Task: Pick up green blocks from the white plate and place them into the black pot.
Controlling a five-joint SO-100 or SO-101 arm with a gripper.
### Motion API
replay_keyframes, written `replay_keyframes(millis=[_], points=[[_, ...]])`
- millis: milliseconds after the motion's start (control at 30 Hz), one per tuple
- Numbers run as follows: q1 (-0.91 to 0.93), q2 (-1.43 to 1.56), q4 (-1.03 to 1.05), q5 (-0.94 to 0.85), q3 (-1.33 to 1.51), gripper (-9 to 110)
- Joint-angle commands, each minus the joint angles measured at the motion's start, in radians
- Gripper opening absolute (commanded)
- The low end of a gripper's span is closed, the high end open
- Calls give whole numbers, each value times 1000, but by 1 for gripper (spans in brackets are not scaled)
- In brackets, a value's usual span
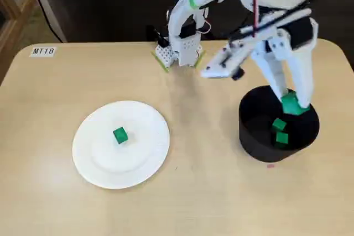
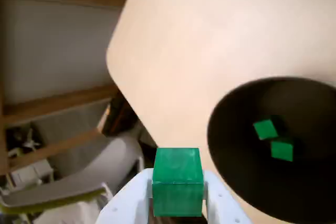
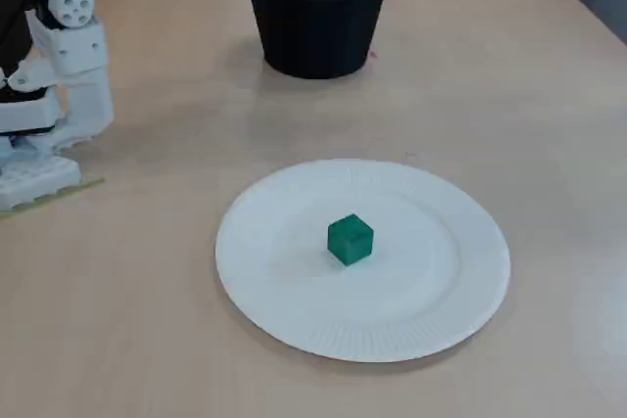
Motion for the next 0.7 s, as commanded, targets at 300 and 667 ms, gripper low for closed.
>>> replay_keyframes(millis=[300,667], points=[[-87,2,-2,0,233,-2],[-67,55,-2,-40,503,-2]])
